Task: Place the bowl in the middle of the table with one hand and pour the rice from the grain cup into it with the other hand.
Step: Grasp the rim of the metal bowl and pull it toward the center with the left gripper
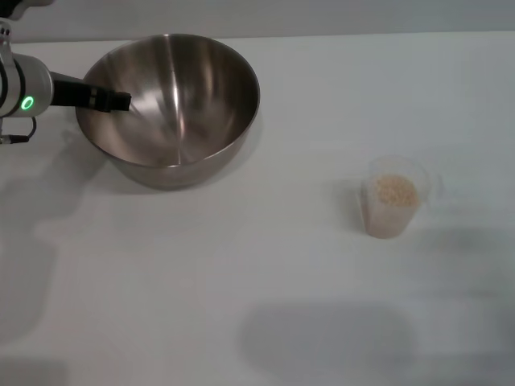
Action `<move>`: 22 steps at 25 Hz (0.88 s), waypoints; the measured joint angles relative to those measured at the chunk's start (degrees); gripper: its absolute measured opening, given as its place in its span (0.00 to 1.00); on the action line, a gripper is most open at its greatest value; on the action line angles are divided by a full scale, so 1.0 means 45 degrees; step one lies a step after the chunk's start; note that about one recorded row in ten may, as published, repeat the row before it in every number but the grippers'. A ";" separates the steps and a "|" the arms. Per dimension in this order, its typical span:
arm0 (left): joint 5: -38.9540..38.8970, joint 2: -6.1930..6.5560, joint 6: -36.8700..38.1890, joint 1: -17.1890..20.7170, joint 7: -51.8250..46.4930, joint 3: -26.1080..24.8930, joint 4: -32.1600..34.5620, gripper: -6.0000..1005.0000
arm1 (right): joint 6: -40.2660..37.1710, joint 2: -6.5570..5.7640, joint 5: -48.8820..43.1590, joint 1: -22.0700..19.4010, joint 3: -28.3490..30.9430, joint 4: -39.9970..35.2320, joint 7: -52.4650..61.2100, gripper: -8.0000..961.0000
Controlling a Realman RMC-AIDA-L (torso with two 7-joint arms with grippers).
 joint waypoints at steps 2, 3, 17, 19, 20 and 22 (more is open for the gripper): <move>0.0001 -0.0005 0.0078 -0.0020 0.0000 0.0003 0.0076 0.69 | 0.0001 0.0000 -0.0014 0.0000 -0.0001 -0.0008 0.0000 0.78; 0.0002 -0.0005 0.0091 -0.0028 0.0000 0.0005 0.0096 0.68 | 0.0002 0.0000 -0.0024 0.0000 0.0000 -0.0011 0.0000 0.78; 0.0042 0.0034 0.0223 -0.0538 0.0252 0.0064 0.0729 0.19 | 0.0104 -0.0014 -0.0060 0.0087 0.0000 -0.0018 -0.0018 0.78; 0.0028 0.0036 0.0229 -0.0594 0.0287 0.0042 0.0808 0.15 | 0.0108 -0.0017 -0.0054 0.0107 0.0000 -0.0018 -0.0049 0.78; -0.0003 0.0036 0.0236 -0.0663 0.0294 0.0003 0.0869 0.13 | 0.0114 -0.0020 -0.0040 0.0117 0.0000 -0.0018 -0.0062 0.78; -0.0108 0.0034 0.0176 -0.0703 0.0266 -0.0140 0.0855 0.10 | 0.0119 -0.0020 -0.0028 0.0126 0.0000 -0.0018 -0.0064 0.78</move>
